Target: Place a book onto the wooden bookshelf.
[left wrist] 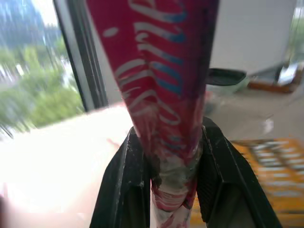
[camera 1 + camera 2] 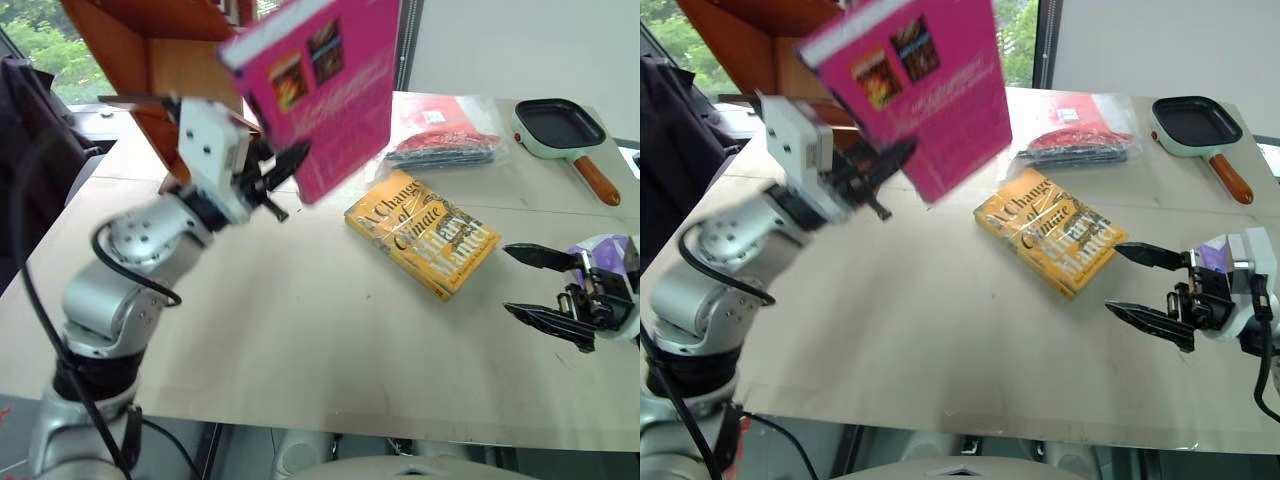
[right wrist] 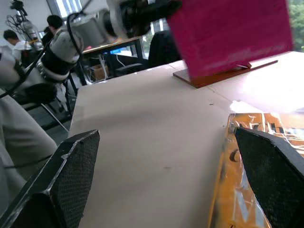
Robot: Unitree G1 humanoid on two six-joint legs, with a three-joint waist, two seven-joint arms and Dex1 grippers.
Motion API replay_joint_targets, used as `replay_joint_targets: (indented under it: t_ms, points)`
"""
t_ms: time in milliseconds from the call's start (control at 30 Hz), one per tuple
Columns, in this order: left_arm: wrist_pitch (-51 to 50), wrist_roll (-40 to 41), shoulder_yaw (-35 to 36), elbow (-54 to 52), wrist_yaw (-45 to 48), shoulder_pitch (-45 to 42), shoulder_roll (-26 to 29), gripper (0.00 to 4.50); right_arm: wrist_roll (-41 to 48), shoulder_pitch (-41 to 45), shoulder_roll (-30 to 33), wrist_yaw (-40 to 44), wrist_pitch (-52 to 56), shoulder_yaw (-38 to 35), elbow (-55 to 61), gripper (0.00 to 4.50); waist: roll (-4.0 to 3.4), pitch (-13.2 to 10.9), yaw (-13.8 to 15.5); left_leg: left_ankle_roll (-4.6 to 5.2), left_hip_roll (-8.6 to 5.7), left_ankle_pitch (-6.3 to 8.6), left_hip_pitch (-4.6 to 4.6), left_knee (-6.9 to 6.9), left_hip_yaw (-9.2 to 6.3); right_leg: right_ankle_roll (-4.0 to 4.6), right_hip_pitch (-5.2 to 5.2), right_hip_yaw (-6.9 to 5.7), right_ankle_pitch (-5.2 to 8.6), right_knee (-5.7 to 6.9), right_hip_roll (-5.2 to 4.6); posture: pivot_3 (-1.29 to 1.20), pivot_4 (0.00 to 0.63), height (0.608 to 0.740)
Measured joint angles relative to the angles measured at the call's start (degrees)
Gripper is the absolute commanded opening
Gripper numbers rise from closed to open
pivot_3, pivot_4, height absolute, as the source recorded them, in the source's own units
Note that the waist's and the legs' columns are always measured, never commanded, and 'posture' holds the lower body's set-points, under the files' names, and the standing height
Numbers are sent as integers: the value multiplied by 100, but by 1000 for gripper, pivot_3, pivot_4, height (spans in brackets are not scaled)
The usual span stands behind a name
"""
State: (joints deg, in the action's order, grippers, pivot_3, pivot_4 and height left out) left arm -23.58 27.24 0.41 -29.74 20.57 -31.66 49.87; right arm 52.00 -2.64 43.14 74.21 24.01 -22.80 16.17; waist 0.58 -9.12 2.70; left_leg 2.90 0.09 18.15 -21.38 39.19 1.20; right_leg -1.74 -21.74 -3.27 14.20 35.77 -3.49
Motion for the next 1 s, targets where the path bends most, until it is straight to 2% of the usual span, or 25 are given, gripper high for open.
replay_joint_targets:
  t_ms: [133, 200, 300, 400, 567, 700, 833, 1000]
  points:
    - [67, -1429, -356, 156, 27, -411, 658, 634, -12, 488, 5, 53, -46, 7, -385, 4500, -6, -26, -148, -12, 6, -7, -46, 2, -4, -6, -51, -8, 3, 0, -3, 0, 150, 740]
    - [141, -2414, -388, 293, 51, -668, 1244, 634, -12, 902, -5, 49, -64, 11, -657, 4500, -2, -39, -200, -22, 7, -12, -47, -2, -2, -7, -56, -21, 3, 3, 19, 0, 150, 740]
    - [322, -3370, -317, 374, 152, -769, 1877, 634, 91, 1426, -30, -49, 26, -14, -959, 4500, -3, -45, -192, -22, 9, -12, -44, -3, 3, -8, -58, -15, 3, 7, 20, 0, 150, 740]
    - [411, -3924, -133, 475, 339, -590, 2325, 634, 208, 1894, -42, -102, 143, -11, -1183, 4500, -1, -47, -187, -22, 9, -12, -43, -1, -2, -9, -57, -8, 2, 15, 18, 0, 150, 740]
    - [543, -4260, 186, 652, 813, -126, 2718, 634, 547, 2690, -240, -299, 505, -15, -1539, 4500, -2, -50, -194, -21, 11, -12, -41, -1, -1, -8, -64, 0, 1, 34, 12, 0, 150, 740]
    - [499, -4279, 343, 894, 1060, 8, 2699, 634, 908, 2956, -401, -477, 889, -18, -1618, 4500, 1, -51, -226, -21, 13, -12, -54, 0, 19, -7, -99, 13, 1, 68, -3, 0, 150, 740]
    - [258, -4413, 366, 1140, 1185, -43, 2667, 634, 910, 3100, -446, -459, 956, 9, -1618, 4500, 2, -51, -209, -18, 12, -11, -56, 2, 25, -7, -103, 12, 1, 90, -3, 0, 150, 740]
    - [-269, -4605, 393, 725, 1482, 292, 2511, 634, 732, 3134, -557, -391, 908, 180, -1624, 4500, 7, -49, -176, -4, 8, -3, -68, 13, 23, -7, -103, 12, 1, 91, -6, 0, 150, 740]
